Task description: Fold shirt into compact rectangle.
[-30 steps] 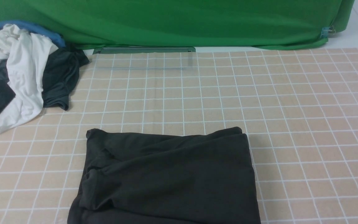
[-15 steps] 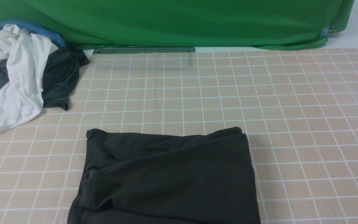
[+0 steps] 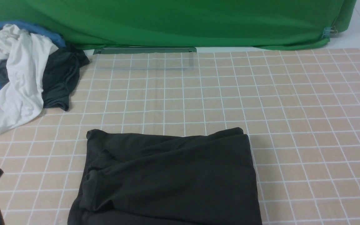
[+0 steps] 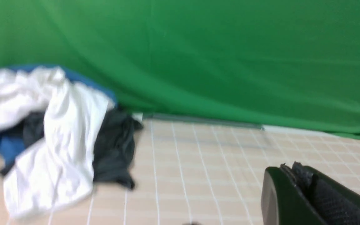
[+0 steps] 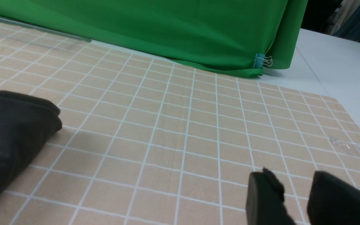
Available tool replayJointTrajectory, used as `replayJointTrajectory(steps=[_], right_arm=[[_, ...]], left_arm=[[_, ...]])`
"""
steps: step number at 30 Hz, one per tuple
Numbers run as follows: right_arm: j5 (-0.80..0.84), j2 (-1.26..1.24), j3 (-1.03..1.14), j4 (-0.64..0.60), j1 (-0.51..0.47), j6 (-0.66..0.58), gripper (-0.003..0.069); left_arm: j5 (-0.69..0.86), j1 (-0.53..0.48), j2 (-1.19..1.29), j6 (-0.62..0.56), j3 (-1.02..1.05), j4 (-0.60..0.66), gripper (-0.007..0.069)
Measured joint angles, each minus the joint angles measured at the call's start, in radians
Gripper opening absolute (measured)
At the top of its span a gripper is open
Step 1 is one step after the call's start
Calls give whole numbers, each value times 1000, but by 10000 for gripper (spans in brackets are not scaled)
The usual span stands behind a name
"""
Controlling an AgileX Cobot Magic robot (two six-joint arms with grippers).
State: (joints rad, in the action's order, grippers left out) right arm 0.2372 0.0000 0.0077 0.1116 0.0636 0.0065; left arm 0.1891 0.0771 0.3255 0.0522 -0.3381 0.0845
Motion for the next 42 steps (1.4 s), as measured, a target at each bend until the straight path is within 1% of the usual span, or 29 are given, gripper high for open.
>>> replayJointTrajectory(steps=[3, 5, 9, 13, 16, 19, 26, 42], right_arm=[[0, 0, 0, 0, 0, 0, 238], [0, 0, 0, 0, 0, 0, 238], [0, 0, 0, 0, 0, 0, 238], [0, 0, 0, 0, 0, 0, 238], [0, 0, 0, 0, 0, 0, 238], [0, 0, 0, 0, 0, 0, 238], [0, 0, 0, 0, 0, 0, 238], [0, 0, 0, 0, 0, 0, 238]], left_arm=[[7, -34, -103, 142, 107, -68, 15], [10, -80, -177, 197, 182, -92, 15], [17, -171, -286, 249, 303, -105, 15], [14, -198, -321, 259, 343, -105, 16], [42, -182, -326, 259, 343, -108, 16], [62, -143, -326, 259, 343, -113, 16], [68, -79, -326, 259, 343, -116, 16], [67, -77, -326, 259, 343, -114, 16]])
